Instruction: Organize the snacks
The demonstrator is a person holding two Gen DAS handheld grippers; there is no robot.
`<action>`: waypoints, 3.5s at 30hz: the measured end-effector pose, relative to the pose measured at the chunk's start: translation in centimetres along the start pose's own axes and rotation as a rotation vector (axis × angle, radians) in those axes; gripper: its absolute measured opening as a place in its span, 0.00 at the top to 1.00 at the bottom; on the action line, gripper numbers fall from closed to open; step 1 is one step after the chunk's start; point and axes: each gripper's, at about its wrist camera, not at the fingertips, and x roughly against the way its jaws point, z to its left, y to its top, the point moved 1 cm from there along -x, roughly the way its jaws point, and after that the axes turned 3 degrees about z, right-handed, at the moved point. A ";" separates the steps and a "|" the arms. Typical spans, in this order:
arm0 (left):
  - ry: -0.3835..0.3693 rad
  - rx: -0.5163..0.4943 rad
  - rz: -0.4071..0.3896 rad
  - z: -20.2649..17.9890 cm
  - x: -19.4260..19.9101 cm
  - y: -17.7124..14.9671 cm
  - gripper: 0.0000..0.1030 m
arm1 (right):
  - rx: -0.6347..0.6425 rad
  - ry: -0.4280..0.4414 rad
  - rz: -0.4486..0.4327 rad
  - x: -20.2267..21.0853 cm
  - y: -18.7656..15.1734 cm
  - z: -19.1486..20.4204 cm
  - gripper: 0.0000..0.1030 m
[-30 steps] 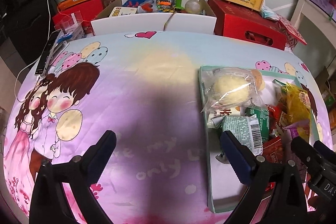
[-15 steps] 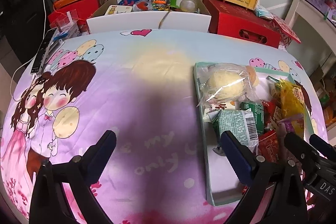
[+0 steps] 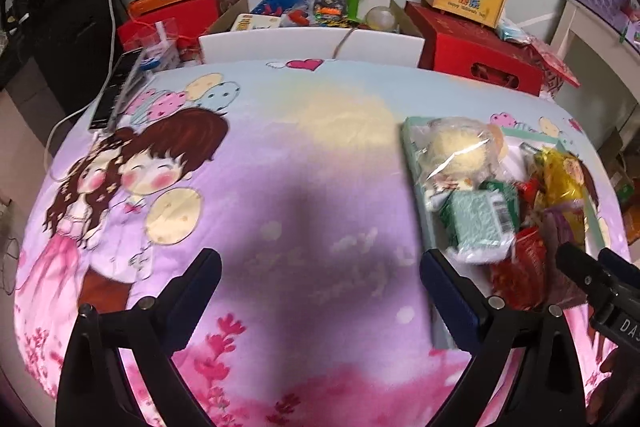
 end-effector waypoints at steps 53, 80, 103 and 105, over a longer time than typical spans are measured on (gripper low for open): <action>0.149 -0.007 0.133 4.5 0.9 -7.2 0.03 | 0.024 -0.066 -0.067 1.6 -6.8 3.1 0.00; 0.103 0.053 0.056 4.9 2.0 -6.7 0.03 | 0.062 -0.094 -0.048 1.3 -7.0 3.7 0.00; 0.097 0.042 0.055 4.5 2.0 -6.7 0.03 | 0.073 -0.092 -0.046 1.2 -7.0 4.1 0.00; 0.096 0.043 0.055 4.5 2.0 -6.7 0.03 | 0.072 -0.092 -0.046 1.2 -7.0 4.1 0.00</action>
